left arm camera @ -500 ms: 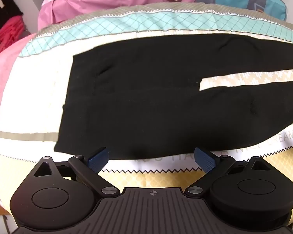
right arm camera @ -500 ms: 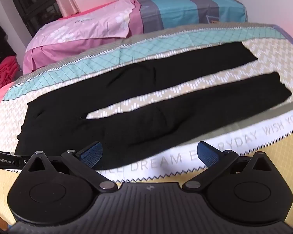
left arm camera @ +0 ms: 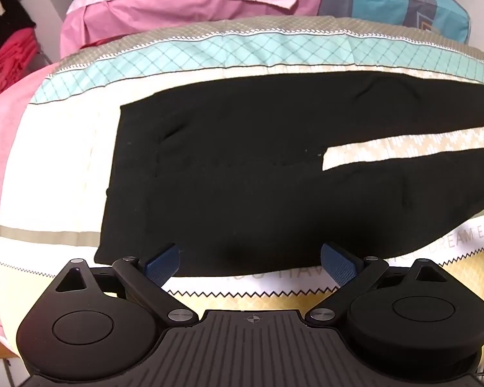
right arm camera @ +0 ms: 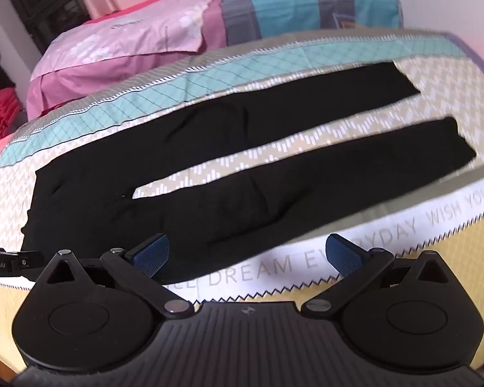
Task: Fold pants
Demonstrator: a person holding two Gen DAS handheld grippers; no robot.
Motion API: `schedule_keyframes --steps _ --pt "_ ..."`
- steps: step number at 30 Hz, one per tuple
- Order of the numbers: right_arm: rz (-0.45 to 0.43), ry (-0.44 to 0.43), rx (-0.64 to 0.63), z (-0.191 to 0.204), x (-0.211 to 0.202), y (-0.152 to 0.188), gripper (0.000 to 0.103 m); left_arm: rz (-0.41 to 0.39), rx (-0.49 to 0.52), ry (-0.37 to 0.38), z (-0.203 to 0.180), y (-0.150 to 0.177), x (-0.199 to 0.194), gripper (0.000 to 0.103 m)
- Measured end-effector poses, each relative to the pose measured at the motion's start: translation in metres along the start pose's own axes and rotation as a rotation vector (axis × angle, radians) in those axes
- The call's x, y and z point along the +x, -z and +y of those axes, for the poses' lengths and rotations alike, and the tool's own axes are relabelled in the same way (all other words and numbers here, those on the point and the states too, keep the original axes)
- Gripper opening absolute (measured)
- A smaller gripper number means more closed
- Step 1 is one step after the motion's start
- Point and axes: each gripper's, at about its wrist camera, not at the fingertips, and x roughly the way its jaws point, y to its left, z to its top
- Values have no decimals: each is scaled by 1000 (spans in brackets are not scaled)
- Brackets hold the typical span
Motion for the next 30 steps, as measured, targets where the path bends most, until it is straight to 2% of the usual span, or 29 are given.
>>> schedule_keyframes --steps 7,30 --pt "33 2 35 -4 7 9 103 14 -9 4 0 -1 3 103" --pt "24 -19 40 1 5 12 103 50 15 -23 -8 -6 6 103"
